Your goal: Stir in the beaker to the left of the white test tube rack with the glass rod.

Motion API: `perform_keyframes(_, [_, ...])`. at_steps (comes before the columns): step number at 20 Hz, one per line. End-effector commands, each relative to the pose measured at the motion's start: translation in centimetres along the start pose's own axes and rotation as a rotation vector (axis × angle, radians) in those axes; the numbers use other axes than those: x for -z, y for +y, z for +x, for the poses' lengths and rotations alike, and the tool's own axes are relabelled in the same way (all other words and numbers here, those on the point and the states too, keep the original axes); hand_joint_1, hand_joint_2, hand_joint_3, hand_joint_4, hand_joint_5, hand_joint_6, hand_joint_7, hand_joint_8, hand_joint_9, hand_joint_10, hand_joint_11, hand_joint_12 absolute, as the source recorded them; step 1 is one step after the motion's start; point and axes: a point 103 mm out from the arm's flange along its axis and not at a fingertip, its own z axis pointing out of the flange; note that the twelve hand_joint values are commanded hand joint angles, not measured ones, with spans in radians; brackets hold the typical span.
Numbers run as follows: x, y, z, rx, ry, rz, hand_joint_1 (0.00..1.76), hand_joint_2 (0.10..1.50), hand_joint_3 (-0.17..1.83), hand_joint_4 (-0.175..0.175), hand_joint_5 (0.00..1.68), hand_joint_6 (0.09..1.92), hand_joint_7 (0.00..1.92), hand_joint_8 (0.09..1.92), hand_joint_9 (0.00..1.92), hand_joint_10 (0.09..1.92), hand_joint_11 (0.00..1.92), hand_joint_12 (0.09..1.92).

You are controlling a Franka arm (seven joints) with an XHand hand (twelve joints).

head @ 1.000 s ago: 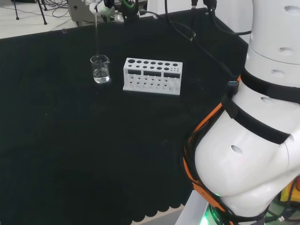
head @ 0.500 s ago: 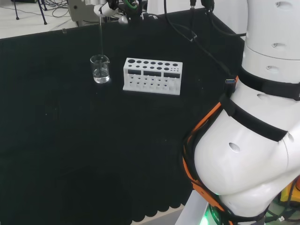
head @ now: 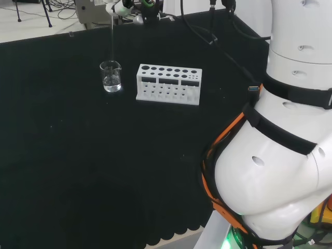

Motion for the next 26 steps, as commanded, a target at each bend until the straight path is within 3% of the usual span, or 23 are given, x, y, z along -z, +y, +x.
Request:
perform_keyframes(1, [-0.5,0.2,0.2,0.009,0.002,0.003,1.30,0.74,0.62,-0.175,1.10,0.68,1.20,1.08,1.66,0.71,1.22,0.96])
perform_keyframes(15, [-4.8,0.8,-1.6,0.013,0.029,0.057,1.30,0.74,0.62,-0.175,1.10,0.67,1.20,1.07,1.66,0.71,1.22,0.96])
perform_keyframes(26, [-6.0,0.0,-1.7,0.007,0.031,0.104,1.30,0.74,0.61,-0.175,1.10,0.67,1.20,1.07,1.65,0.71,1.22,0.96])
